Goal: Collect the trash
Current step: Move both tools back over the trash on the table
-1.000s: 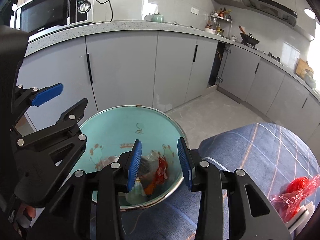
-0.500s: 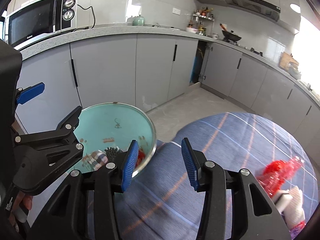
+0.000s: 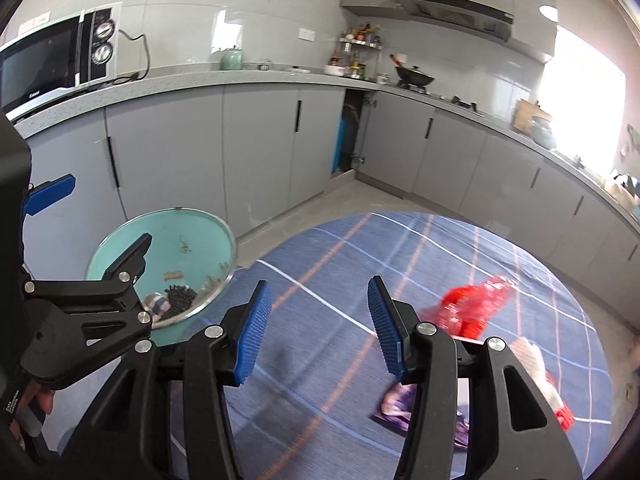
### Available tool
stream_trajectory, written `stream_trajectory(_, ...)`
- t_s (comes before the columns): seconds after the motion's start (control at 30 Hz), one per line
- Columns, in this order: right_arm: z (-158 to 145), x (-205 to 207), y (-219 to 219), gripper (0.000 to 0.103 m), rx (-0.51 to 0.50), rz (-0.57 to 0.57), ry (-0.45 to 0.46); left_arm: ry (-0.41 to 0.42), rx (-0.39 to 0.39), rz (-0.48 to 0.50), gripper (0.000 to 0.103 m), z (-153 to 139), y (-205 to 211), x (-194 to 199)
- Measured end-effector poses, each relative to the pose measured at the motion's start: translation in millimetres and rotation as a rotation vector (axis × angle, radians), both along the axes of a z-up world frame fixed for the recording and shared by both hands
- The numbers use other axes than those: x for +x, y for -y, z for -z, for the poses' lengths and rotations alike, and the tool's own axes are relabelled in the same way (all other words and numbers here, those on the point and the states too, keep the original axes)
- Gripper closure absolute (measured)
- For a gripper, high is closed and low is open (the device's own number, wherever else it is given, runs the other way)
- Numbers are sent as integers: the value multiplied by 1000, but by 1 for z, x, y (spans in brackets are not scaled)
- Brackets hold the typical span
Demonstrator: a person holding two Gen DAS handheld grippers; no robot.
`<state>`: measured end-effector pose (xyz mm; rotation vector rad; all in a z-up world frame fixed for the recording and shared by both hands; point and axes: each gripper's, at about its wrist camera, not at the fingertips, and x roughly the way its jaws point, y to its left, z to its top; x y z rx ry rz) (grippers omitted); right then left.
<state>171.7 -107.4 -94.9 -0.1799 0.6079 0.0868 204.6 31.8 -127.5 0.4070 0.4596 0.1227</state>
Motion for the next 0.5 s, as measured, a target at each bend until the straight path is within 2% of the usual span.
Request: stream_trajectory(0.5,8,-23,60,49,1,133,9,5,27,126,9,-2,59,-13)
